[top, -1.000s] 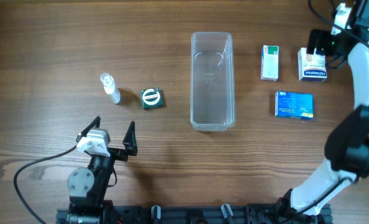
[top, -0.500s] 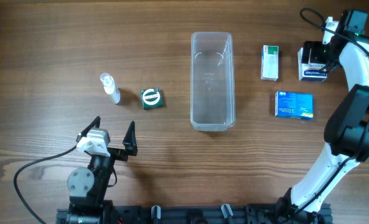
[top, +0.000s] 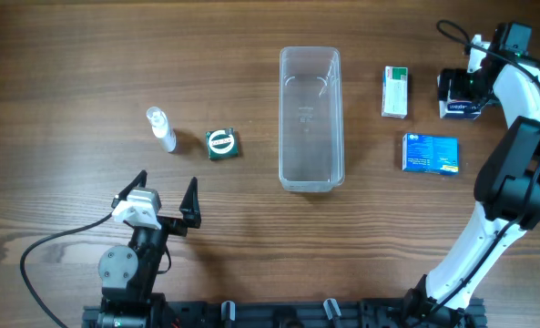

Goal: Pack container
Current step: 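Lift Hansaplast box with right gripper and drop it into container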

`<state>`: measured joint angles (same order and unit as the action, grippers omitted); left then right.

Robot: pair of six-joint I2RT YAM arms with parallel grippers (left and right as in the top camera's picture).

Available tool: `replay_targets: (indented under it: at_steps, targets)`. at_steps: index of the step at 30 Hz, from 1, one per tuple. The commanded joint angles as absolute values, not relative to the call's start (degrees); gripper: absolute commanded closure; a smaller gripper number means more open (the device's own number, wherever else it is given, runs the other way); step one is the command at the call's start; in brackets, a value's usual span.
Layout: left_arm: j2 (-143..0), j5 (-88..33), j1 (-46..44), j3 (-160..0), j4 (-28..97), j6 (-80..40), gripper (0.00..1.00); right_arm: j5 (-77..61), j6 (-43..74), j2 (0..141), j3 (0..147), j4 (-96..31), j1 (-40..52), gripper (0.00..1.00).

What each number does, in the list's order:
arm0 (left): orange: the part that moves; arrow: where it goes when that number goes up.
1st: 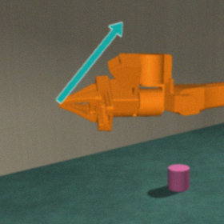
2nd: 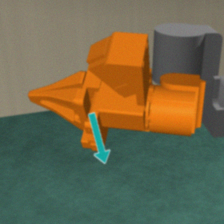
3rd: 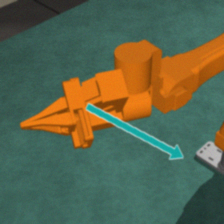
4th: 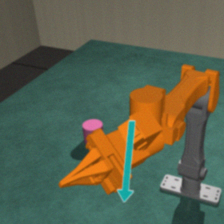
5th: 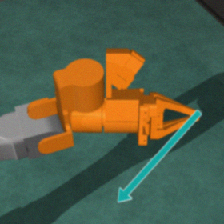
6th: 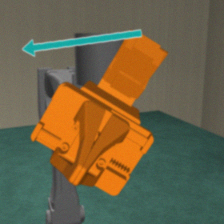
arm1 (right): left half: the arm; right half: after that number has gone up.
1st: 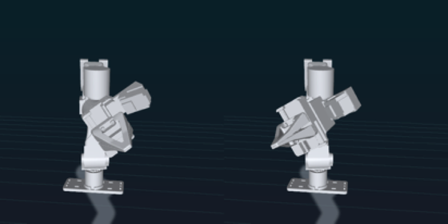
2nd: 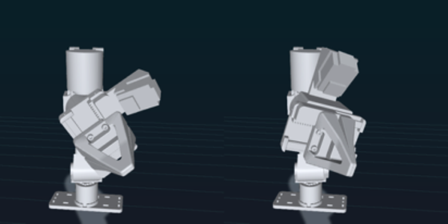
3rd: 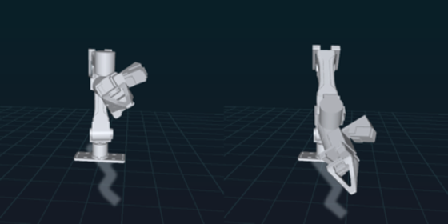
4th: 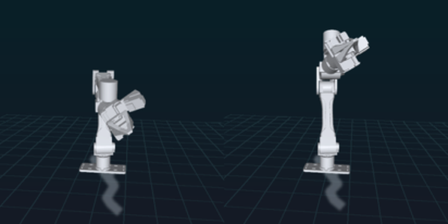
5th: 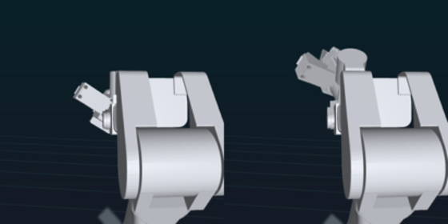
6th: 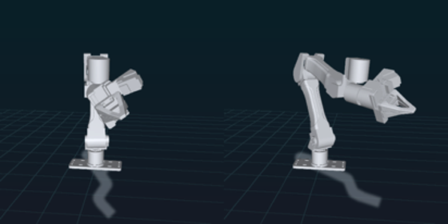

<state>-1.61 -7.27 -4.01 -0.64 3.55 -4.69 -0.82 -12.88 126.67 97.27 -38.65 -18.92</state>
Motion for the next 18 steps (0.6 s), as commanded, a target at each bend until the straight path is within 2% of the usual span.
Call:
replay_targets:
  at_steps: [1,9,18]
  targets:
    - [-1.45,-6.76,-3.57,-0.32,3.77,-5.19,0.01,-3.09,-13.96,127.68,97.80,-38.59,-18.46,0.00]
    - [-1.45,-6.74,-3.57,-0.32,3.77,-5.19,0.00,-2.83,-13.98,128.07,97.80,-38.98,-18.46,0.00]
    - [-1.45,-6.76,-3.57,-0.32,3.75,-5.19,0.00,-0.45,-13.45,128.07,97.80,-39.27,-18.46,0.11]
